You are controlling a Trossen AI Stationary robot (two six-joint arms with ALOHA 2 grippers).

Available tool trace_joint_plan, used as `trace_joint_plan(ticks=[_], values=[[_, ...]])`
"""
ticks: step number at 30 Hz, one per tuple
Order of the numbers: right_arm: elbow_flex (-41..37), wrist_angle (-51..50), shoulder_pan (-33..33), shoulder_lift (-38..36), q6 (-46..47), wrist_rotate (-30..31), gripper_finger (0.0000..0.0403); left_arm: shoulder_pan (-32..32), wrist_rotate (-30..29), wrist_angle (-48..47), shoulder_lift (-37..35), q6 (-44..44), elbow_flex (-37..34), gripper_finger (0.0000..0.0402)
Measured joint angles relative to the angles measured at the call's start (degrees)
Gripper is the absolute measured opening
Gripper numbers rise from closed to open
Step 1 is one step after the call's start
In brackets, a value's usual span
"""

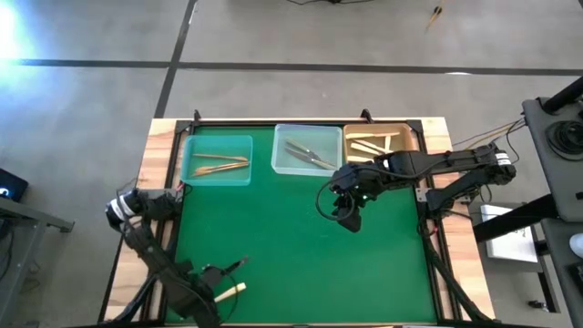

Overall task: Sort silverware by color (type)
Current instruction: Put the green knife into the transparent bin

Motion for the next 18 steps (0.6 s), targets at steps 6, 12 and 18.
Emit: trace_joint_plan(ticks=[6,12,18], values=[[0.0,1.0,0.0,0.0,0.02,0.07,0.0141,6.91,-12.77,-2.8,-0.07,6.26,3.47,0.0046],[-0.11,5.15,0.0,0.0,0.02,0.1,0.0141,17.52,-23.44,-3.22,-0.15,16.12,4.2,0.0046],[-0.13,5.6,-0.47,0.0,2.27,0.05,0.0141,32.52,-31.48,-2.35,-0.22,30.41,7.44,0.0044]])
